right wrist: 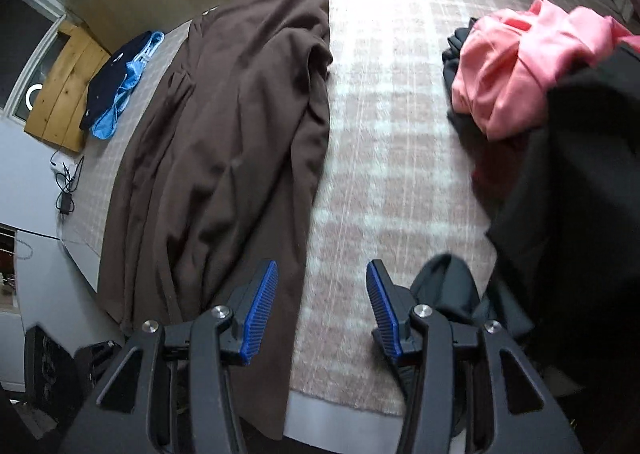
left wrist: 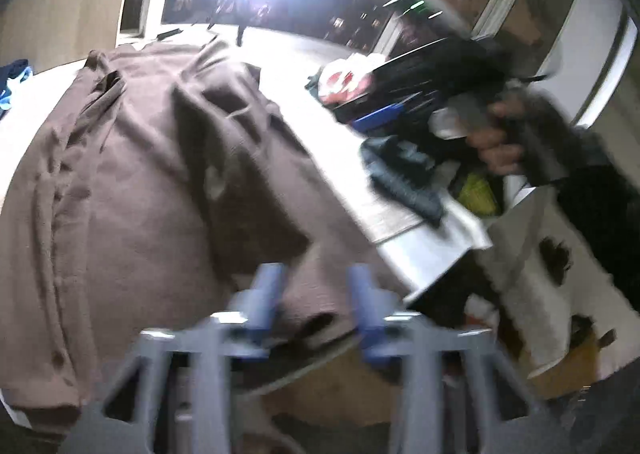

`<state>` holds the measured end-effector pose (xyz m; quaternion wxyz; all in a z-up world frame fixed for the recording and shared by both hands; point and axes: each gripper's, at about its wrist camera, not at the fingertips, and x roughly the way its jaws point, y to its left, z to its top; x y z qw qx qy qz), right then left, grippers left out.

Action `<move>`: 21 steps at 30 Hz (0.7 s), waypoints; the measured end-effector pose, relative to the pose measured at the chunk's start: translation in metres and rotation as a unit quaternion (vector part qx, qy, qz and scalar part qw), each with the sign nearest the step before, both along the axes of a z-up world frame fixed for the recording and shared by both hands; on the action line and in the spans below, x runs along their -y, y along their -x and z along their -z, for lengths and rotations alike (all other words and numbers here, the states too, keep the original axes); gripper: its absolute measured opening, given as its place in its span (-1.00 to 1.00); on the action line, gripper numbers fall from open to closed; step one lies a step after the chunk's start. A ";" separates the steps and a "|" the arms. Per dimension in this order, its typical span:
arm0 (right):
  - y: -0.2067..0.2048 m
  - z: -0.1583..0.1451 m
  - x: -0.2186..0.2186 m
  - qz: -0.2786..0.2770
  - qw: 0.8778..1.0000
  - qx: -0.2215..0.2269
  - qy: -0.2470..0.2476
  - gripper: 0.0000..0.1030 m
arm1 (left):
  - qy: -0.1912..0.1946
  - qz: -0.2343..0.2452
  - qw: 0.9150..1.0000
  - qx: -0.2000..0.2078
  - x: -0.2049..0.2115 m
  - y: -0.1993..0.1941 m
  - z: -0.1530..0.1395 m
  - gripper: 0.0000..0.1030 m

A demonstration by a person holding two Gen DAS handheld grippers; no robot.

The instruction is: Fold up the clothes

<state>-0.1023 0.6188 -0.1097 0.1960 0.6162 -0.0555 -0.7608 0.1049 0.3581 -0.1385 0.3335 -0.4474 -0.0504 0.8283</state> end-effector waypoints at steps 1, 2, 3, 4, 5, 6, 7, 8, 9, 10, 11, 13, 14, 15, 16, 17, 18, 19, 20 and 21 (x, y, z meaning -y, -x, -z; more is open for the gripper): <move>-0.001 0.000 0.002 0.000 1.000 -0.001 0.004 -0.11 | 0.004 -0.007 1.000 0.008 0.004 0.005 0.005 -0.93; 0.000 0.000 0.005 0.000 1.000 -0.004 0.008 -0.11 | -0.004 -0.032 0.999 0.015 0.014 0.008 0.007 -0.93; 0.000 0.000 0.009 -0.001 1.000 -0.007 0.011 -0.11 | -0.004 -0.079 0.997 0.015 0.034 0.008 0.007 -0.93; 0.001 -0.001 0.013 -0.002 1.000 -0.011 0.014 -0.11 | -0.004 -0.126 0.992 0.015 0.054 0.008 0.007 -0.93; 0.002 -0.002 0.017 -0.006 1.000 -0.016 0.015 -0.11 | 0.013 -0.173 0.985 0.017 0.070 0.005 0.010 -0.90; 0.004 -0.002 0.022 -0.010 1.000 -0.020 0.018 -0.11 | 0.023 -0.207 0.978 0.024 0.085 0.002 0.013 -0.86; 0.007 -0.002 0.028 -0.016 0.999 -0.024 0.018 -0.11 | 0.036 -0.223 0.973 0.035 0.098 0.000 0.015 -0.62; 0.010 -0.002 0.035 -0.021 0.999 -0.029 0.018 -0.11 | 0.049 -0.238 0.969 0.045 0.109 -0.002 0.016 -0.43; 0.014 -0.001 0.042 -0.024 0.999 -0.033 0.015 -0.11 | 0.059 -0.221 0.973 0.036 0.102 -0.005 0.013 -0.39; 0.019 0.002 0.048 -0.027 0.999 -0.036 0.012 -0.11 | 0.069 -0.204 0.976 0.026 0.095 -0.008 0.010 -0.34; 0.024 0.005 0.055 -0.029 0.999 -0.034 0.011 -0.11 | 0.078 -0.188 0.979 0.017 0.087 -0.011 0.006 -0.27; 0.036 0.015 0.065 -0.028 0.999 -0.023 0.013 -0.11 | 0.098 -0.154 0.983 -0.002 0.073 -0.018 0.000 -0.11; 0.041 0.019 0.068 -0.026 0.999 -0.018 0.012 -0.11 | 0.108 -0.136 0.985 -0.012 0.065 -0.020 -0.003 -0.07; 0.046 0.024 0.069 -0.021 1.000 -0.014 0.011 -0.11 | 0.127 -0.107 0.986 -0.032 0.047 -0.022 -0.002 -0.07; 0.051 0.029 0.070 -0.014 1.000 -0.008 0.013 -0.11 | 0.146 -0.078 0.985 -0.051 0.030 -0.023 0.000 -0.07; 0.056 0.033 0.070 -0.008 1.000 -0.002 0.017 -0.11 | 0.165 -0.049 0.983 -0.069 0.012 -0.025 0.001 -0.06; 0.059 0.036 0.069 0.000 1.000 0.003 0.027 -0.11 | 0.197 -0.029 0.976 -0.084 -0.002 -0.023 0.008 -0.06; 0.063 0.039 0.068 0.008 0.999 0.009 0.040 -0.11 | 0.227 -0.010 0.969 -0.098 -0.015 -0.022 0.014 -0.07; 0.067 0.041 0.066 0.017 0.998 0.011 0.053 -0.11 | 0.219 -0.009 0.972 -0.084 -0.012 -0.017 0.016 -0.11; 0.070 0.041 0.064 0.023 0.998 0.009 0.065 -0.11 | 0.211 -0.008 0.975 -0.070 -0.009 -0.012 0.018 -0.23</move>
